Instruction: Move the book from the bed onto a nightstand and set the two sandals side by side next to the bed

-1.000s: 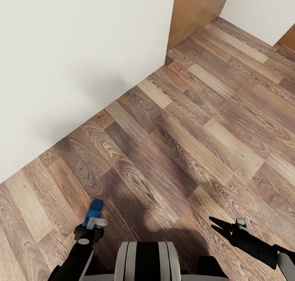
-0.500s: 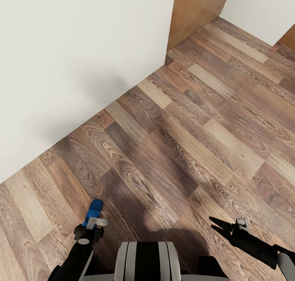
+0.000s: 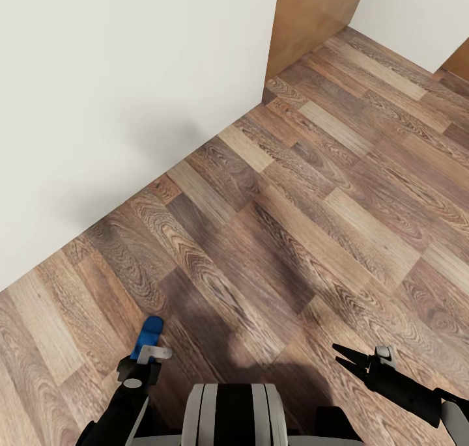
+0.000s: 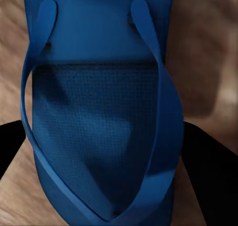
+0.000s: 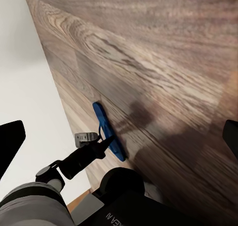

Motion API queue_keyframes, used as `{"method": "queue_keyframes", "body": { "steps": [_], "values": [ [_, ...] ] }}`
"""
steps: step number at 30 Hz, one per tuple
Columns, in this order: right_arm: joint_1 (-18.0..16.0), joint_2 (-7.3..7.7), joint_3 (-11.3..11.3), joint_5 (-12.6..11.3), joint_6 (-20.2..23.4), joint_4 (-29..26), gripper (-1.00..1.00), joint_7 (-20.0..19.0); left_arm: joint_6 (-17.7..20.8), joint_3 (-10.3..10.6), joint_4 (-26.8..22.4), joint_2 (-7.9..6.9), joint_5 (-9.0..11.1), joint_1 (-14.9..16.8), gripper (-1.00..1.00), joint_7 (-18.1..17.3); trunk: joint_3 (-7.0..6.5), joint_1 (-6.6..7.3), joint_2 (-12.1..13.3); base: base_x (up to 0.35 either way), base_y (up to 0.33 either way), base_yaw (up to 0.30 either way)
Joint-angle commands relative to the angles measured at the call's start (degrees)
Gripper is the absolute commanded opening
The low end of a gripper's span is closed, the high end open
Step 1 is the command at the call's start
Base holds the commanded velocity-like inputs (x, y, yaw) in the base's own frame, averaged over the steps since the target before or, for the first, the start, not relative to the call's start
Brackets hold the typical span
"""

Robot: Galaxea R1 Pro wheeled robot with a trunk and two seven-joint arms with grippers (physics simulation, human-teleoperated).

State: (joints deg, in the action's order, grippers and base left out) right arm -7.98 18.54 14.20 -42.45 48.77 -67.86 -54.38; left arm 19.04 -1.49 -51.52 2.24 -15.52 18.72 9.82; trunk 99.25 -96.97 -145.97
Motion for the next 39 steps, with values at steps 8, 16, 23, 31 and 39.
{"method": "queue_keyframes", "body": {
  "steps": [8,16,23,31,39],
  "values": [
    [-0.02,0.00,0.04,-0.09,0.28,0.01,1.00,-0.11,0.34,-0.11,-0.07,0.05,-0.48,0.00,-1.00,-0.06,0.03,0.01,-0.01,0.000,0.000,0.000],
    [-0.02,0.00,0.04,-0.09,0.28,0.01,1.00,-0.11,0.39,-0.12,-0.07,0.14,-0.47,0.00,-1.00,0.00,-1.30,0.16,0.07,0.000,0.000,0.000],
    [-0.02,0.00,0.04,-0.09,0.28,0.00,1.00,-0.11,0.45,-0.10,-0.07,0.19,-0.47,0.00,-1.00,-0.03,-2.85,0.34,0.16,0.000,0.000,0.000],
    [-0.02,0.00,0.04,-0.09,0.28,0.00,1.00,-0.11,0.46,-0.10,-0.07,0.22,-0.47,0.00,-1.00,-0.02,-4.63,0.55,0.27,0.000,0.000,0.000],
    [-0.02,0.00,0.04,-0.09,0.28,-0.01,1.00,-0.11,0.47,-0.10,0.00,0.23,-0.47,0.00,-1.00,-0.03,-6.40,0.76,0.38,0.000,0.000,0.000]
  ]
}}
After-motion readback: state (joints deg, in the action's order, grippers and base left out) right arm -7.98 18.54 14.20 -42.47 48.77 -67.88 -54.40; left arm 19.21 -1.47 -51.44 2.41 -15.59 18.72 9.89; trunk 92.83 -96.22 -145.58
